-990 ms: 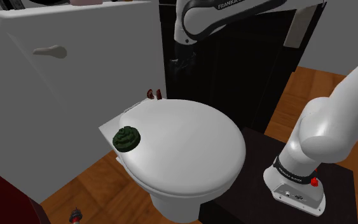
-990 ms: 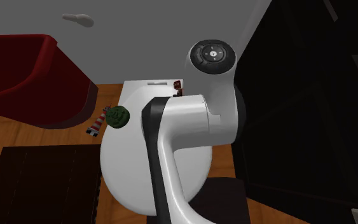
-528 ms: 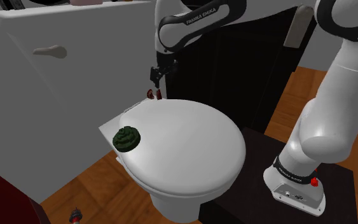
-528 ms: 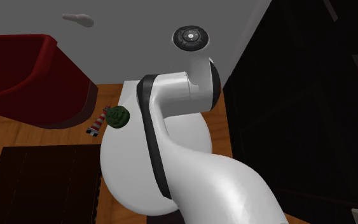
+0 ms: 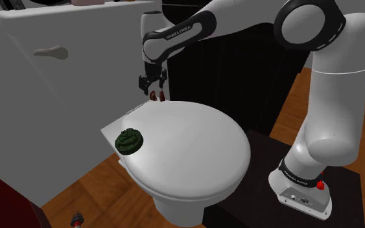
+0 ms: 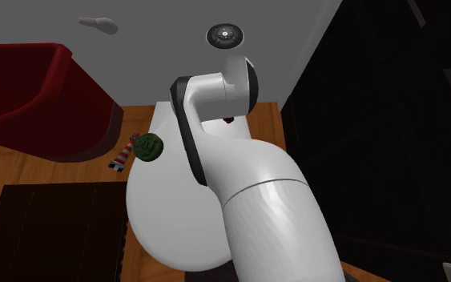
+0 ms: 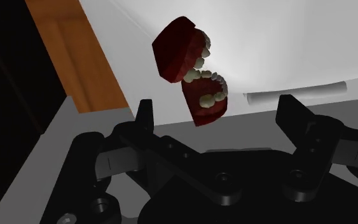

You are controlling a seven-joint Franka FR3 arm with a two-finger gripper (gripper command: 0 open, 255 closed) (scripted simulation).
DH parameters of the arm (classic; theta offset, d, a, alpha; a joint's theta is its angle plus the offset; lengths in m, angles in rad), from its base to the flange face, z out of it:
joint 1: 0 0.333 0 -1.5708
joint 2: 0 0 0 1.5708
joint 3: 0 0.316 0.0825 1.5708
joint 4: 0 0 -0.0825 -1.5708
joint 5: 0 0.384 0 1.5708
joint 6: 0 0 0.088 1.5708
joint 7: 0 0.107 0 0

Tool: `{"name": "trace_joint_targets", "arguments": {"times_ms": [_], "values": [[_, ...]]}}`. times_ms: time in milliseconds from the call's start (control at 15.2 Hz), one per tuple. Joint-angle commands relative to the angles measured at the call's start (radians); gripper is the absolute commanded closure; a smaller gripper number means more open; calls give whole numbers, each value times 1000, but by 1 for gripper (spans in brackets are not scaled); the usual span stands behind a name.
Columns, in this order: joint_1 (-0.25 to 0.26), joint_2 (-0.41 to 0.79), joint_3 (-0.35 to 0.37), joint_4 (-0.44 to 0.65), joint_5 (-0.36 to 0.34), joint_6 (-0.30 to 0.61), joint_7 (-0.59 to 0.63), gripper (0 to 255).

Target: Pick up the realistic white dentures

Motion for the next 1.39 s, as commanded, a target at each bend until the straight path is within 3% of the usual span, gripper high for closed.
{"name": "trace_joint_targets", "arguments": {"times_ms": [0, 462, 528, 1320], "values": [[0, 17, 0, -8, 0, 26, 1, 0], [0, 38, -1, -41, -2, 79, 2, 0], [0, 38, -1, -41, -2, 79, 2, 255], [0, 23, -1, -20, -1, 44, 1, 255]]}}
